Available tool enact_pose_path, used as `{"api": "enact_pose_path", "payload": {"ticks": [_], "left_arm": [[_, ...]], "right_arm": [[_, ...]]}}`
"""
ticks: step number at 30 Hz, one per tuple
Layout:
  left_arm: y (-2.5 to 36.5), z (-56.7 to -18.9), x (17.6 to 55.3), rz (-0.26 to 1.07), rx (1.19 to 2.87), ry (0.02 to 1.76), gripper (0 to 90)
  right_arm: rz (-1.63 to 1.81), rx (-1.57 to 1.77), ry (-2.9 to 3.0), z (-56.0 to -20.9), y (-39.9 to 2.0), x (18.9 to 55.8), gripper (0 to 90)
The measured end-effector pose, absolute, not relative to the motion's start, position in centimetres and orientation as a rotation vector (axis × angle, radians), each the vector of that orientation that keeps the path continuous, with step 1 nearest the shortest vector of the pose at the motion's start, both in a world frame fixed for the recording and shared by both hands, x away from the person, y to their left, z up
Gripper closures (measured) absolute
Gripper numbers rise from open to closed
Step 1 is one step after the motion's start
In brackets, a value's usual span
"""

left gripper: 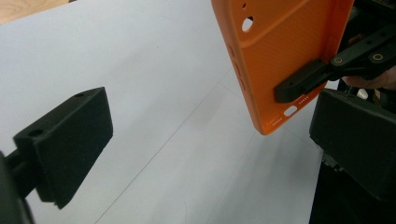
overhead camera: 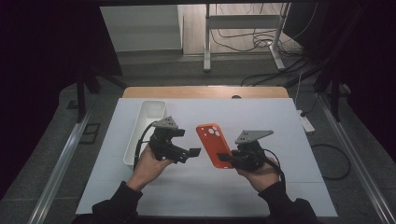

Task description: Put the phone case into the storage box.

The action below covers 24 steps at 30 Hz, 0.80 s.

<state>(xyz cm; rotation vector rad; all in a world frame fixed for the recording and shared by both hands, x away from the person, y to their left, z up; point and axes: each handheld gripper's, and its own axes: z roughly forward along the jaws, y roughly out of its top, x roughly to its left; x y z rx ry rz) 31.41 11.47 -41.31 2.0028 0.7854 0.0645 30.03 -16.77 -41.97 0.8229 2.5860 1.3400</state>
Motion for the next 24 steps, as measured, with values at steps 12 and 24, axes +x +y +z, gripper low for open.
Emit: {"api": "enact_pose_path", "payload": {"ticks": [12, 24], "left_arm": [[11.1, -41.3, 31.4, 0.032, 2.009, 0.832, 0.9], [11.2, -41.1, 31.3, -0.039, 1.987, 0.858, 42.7]], "right_arm": [[1.302, 0.791, 2.567, -41.9, -16.1, 29.5, 84.7], [1.295, 0.754, 2.563, -41.9, -15.4, 29.0, 84.6]]}}
